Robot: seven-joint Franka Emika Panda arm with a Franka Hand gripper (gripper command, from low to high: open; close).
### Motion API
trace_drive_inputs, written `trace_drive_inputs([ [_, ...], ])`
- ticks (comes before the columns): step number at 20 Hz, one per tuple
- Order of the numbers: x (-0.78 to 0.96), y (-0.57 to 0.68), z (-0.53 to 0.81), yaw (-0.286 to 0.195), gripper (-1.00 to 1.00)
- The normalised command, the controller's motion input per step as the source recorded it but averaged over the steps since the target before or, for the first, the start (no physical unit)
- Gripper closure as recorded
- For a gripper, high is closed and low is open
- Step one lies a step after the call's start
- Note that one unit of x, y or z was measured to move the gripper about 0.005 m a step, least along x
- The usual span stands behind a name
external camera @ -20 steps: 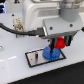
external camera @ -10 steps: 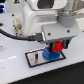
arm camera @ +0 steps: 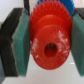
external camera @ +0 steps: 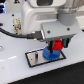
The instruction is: Insert the blue gear onto the right peg, followed by the red gear
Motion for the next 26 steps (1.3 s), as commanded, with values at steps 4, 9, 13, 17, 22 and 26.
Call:
trace_drive_inputs([
  [4, 0.13, -0.11, -0.16, 0.0, 1.0],
  [9, 0.1, -0.09, -0.27, 0.0, 1.0],
  [13, 0.23, -0.25, -0.14, 0.0, 1.0],
  [17, 0.21, -0.14, 0.31, 0.0, 1.0],
  [22, 0.29, -0.26, 0.39, 0.0, 1.0],
  [26, 0.17, -0.06, -0.14, 0.0, 1.0],
])
